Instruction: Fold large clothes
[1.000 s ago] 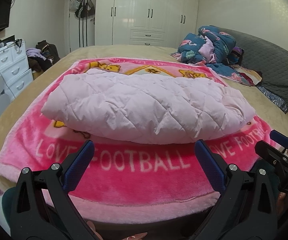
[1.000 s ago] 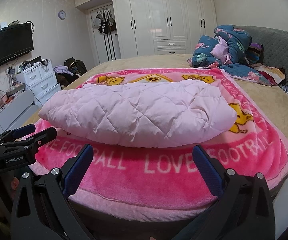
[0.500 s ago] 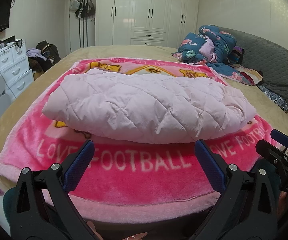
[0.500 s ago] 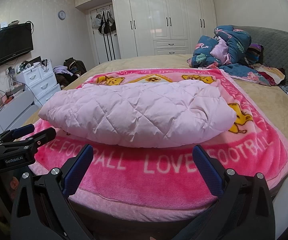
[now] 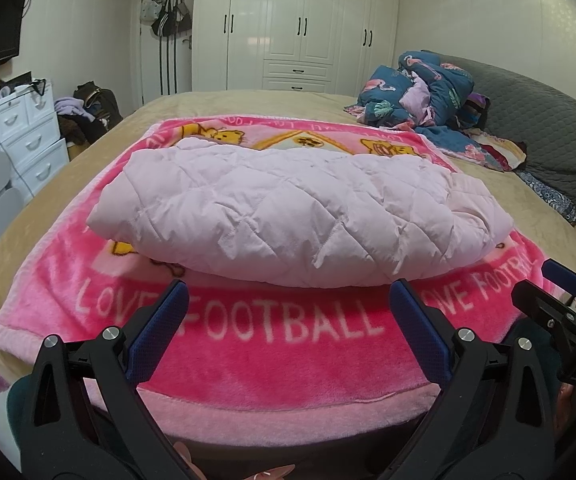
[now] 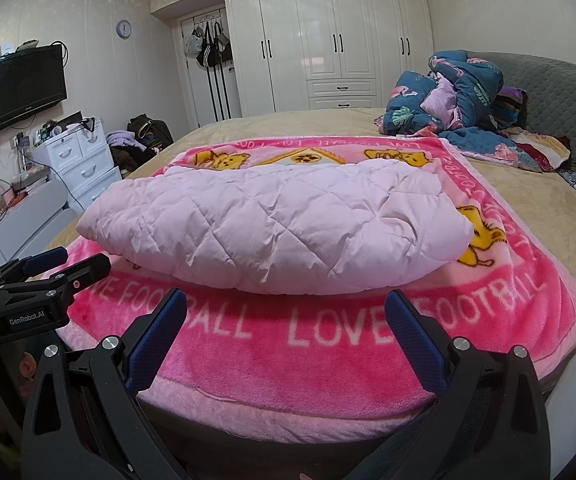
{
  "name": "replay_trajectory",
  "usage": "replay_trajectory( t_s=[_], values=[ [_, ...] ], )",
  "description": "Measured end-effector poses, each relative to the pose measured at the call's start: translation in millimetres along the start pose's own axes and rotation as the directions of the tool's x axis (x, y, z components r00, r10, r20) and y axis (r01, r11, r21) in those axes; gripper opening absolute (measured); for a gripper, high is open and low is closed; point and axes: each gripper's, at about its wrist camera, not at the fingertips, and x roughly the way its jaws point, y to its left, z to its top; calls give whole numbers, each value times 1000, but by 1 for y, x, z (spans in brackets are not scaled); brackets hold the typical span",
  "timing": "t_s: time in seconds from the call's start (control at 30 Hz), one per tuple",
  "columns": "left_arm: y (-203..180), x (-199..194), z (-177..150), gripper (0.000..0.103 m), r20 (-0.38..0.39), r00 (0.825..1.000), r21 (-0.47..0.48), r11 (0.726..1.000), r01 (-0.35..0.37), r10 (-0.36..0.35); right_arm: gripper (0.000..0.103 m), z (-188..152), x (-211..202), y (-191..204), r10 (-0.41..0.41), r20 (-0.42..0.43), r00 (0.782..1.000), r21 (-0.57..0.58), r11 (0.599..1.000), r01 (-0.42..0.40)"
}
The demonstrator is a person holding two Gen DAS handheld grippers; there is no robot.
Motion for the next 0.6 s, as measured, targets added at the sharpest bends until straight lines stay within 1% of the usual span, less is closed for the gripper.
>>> replay_trajectory(
  t_s=[0.6],
  values=[
    [2, 0, 0, 94, 1, 1000, -1, 1000, -4, 4, 99, 1, 0, 0, 0, -2, 1000, -2, 1000, 0]
  ],
)
